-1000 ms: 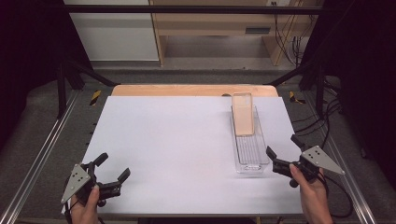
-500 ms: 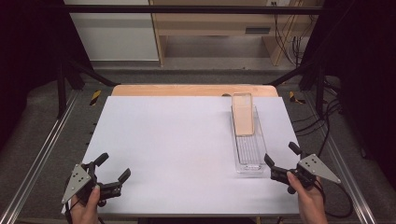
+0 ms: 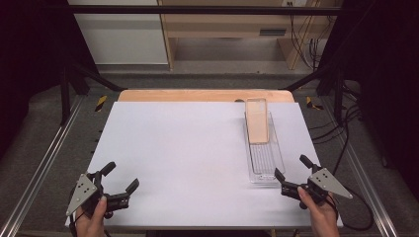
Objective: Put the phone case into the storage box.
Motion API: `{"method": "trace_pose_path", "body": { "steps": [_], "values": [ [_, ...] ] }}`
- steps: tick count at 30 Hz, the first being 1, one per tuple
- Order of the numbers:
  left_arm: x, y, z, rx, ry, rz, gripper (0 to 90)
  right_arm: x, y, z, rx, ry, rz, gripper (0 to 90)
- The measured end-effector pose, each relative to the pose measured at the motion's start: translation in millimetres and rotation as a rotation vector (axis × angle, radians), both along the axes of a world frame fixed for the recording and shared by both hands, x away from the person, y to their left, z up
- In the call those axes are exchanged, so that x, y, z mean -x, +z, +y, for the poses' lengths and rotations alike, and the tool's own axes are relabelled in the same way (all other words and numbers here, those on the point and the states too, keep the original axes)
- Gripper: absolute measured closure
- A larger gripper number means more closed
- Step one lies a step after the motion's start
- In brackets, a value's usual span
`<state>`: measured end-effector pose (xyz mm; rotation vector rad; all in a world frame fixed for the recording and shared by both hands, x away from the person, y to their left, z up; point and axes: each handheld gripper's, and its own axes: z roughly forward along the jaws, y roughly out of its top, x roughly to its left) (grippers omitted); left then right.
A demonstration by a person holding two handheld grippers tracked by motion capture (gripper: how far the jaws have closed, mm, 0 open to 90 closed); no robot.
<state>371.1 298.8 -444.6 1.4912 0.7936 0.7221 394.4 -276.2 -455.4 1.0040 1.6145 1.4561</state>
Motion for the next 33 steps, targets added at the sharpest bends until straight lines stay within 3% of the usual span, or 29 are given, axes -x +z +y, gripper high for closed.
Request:
{"method": "trace_pose_path", "body": {
  "steps": [33],
  "values": [
    [0.3,0.2,-1.2,0.006,-0.015,-0.01,1.1,-3.3,-6.8,27.5,-0.002,0.066,-0.033,2.3]
  ]
}}
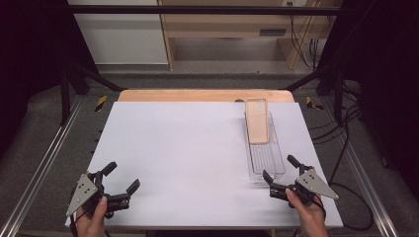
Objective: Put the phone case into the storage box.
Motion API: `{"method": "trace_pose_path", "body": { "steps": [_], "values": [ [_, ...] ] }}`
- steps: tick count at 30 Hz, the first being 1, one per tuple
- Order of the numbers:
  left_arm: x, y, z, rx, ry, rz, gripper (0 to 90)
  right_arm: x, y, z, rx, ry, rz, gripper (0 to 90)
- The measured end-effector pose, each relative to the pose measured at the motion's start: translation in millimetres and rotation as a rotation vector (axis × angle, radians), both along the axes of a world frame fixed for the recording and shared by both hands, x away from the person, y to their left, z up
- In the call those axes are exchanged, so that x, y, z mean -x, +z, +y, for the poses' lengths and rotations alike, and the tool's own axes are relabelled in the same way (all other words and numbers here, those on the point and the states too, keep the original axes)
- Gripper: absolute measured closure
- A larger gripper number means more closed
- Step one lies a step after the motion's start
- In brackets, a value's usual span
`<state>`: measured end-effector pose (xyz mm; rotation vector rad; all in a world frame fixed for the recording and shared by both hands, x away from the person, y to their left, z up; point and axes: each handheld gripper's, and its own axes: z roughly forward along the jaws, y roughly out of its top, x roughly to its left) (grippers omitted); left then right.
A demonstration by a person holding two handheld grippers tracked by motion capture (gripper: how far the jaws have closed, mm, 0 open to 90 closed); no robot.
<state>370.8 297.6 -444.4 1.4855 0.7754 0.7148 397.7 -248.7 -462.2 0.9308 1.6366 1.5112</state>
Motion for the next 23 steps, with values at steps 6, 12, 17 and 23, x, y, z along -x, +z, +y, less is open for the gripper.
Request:
{"method": "trace_pose_path", "body": {
  "steps": [6,12,17,23],
  "values": [
    [0.0,0.1,-0.4,0.002,-0.002,-0.003,1.1,-1.4,0.1,2.9,-0.002,0.006,-0.003,2.2],
    [0.2,0.4,-0.4,0.001,-0.005,-0.007,1.0,-4.1,0.8,8.1,-0.005,0.015,0.006,2.2],
    [0.1,0.5,-1.4,0.0,-0.01,-0.01,1.0,-8.3,3.1,13.8,-0.025,0.015,0.017,2.3],
    [0.1,0.6,-1.1,0.001,-0.01,-0.012,1.1,-11.5,2.7,18.1,-0.012,0.012,0.036,2.6]
  ]
}}
